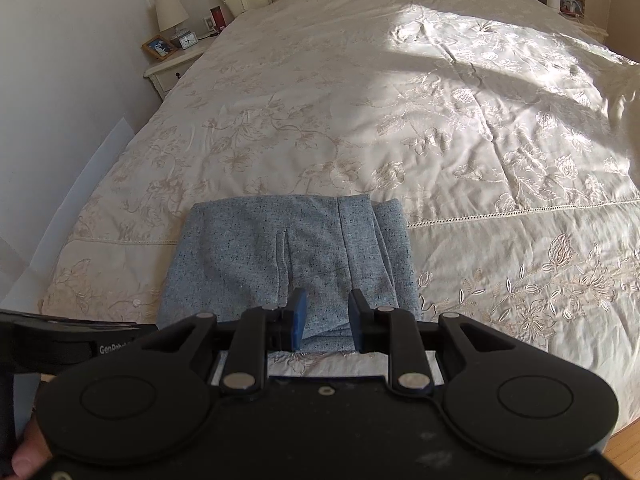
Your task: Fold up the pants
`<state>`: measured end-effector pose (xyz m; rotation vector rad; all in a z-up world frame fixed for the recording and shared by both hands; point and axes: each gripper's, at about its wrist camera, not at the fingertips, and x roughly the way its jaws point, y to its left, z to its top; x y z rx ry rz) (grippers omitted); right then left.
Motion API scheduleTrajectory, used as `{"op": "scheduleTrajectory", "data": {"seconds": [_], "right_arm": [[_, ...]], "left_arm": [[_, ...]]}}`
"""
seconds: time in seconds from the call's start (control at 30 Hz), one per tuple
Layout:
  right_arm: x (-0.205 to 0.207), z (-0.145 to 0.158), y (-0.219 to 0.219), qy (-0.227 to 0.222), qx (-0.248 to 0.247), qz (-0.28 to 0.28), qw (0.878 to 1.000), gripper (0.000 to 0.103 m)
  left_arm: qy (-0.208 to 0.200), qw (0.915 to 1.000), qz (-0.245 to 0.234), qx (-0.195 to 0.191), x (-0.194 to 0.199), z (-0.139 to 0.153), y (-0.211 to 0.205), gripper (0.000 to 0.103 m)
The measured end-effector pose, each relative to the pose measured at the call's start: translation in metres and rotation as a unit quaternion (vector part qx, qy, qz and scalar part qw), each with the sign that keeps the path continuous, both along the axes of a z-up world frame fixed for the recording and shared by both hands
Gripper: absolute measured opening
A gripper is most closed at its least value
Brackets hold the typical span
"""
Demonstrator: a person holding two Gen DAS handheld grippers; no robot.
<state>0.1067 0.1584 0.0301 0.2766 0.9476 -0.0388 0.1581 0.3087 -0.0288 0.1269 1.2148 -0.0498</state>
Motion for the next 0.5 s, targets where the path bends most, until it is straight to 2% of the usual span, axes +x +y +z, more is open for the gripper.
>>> {"op": "scheduleTrajectory", "data": {"seconds": [0.5], "right_arm": [[0.0007,-0.0003,-0.0003,0.002,0.001,0.001,1.000,0.025]], "left_arm": [[0.004,0.9999,-0.010,0.004,0.0005,-0.0003,-0.0025,0.022]]}}
